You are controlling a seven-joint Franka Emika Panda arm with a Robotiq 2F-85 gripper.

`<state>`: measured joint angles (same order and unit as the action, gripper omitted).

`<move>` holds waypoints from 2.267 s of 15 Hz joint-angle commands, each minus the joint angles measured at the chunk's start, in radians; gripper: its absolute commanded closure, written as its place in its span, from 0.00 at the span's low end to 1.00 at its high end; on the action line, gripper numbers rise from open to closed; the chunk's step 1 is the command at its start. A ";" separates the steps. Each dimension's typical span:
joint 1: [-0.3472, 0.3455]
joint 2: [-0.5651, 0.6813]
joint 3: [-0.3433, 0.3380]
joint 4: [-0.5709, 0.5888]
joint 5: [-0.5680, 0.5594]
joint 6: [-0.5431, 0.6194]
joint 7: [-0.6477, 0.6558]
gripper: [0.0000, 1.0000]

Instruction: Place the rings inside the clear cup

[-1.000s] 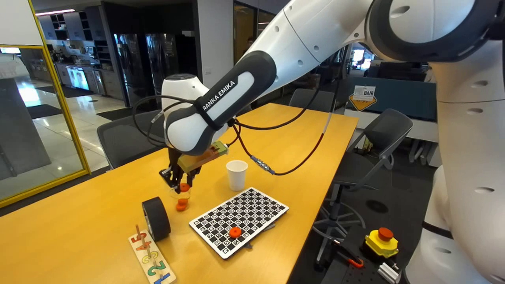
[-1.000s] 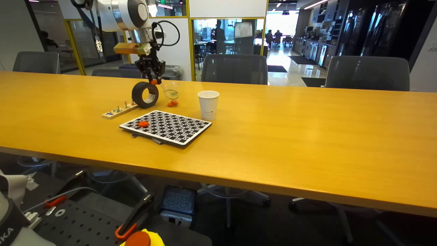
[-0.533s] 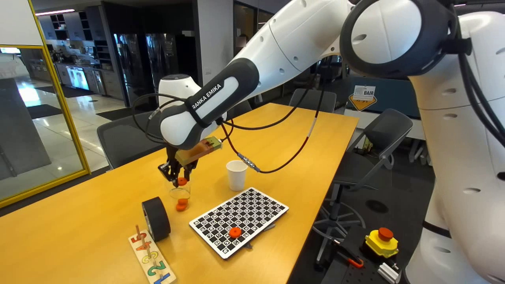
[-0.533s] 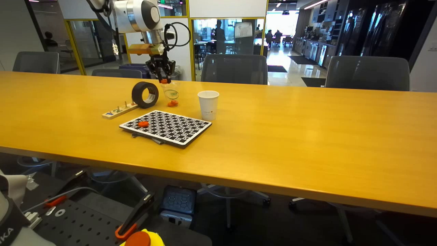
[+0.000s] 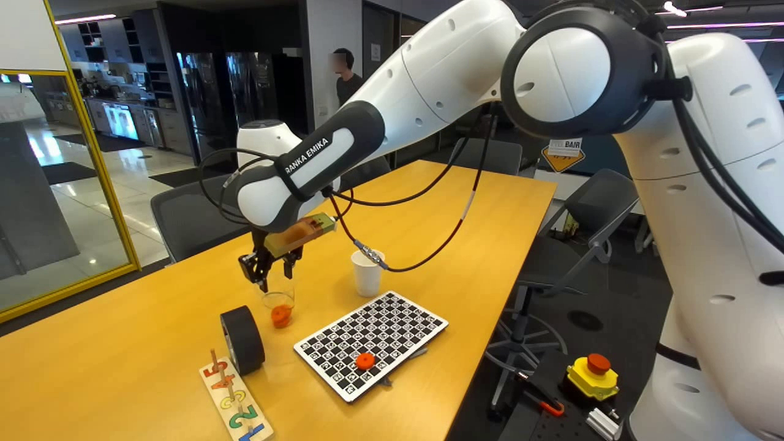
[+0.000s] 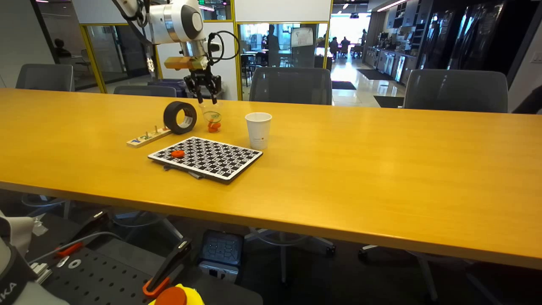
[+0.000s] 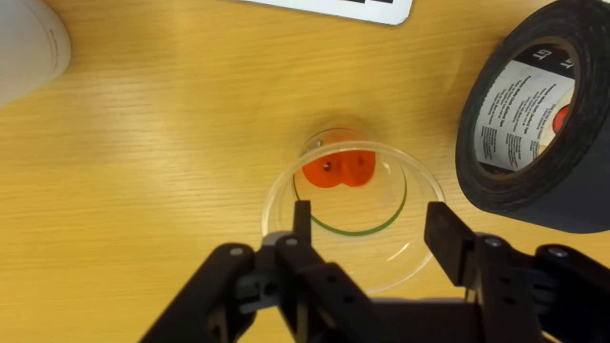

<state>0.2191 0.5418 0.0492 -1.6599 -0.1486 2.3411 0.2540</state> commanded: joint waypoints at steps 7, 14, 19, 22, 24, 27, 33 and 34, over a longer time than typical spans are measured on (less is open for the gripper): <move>0.046 -0.133 -0.015 -0.185 -0.029 -0.012 0.055 0.00; 0.070 -0.337 0.015 -0.533 -0.026 0.043 0.175 0.00; 0.042 -0.412 0.031 -0.713 0.006 0.123 0.212 0.00; 0.020 -0.423 0.031 -0.769 0.027 0.159 0.204 0.00; 0.005 -0.418 0.029 -0.790 0.042 0.180 0.196 0.00; -0.014 -0.403 0.028 -0.807 0.064 0.203 0.184 0.00; -0.028 -0.375 0.032 -0.812 0.108 0.246 0.168 0.00; -0.027 -0.369 0.033 -0.808 0.113 0.253 0.166 0.00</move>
<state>0.2061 0.1689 0.0671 -2.4636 -0.0687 2.5490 0.4478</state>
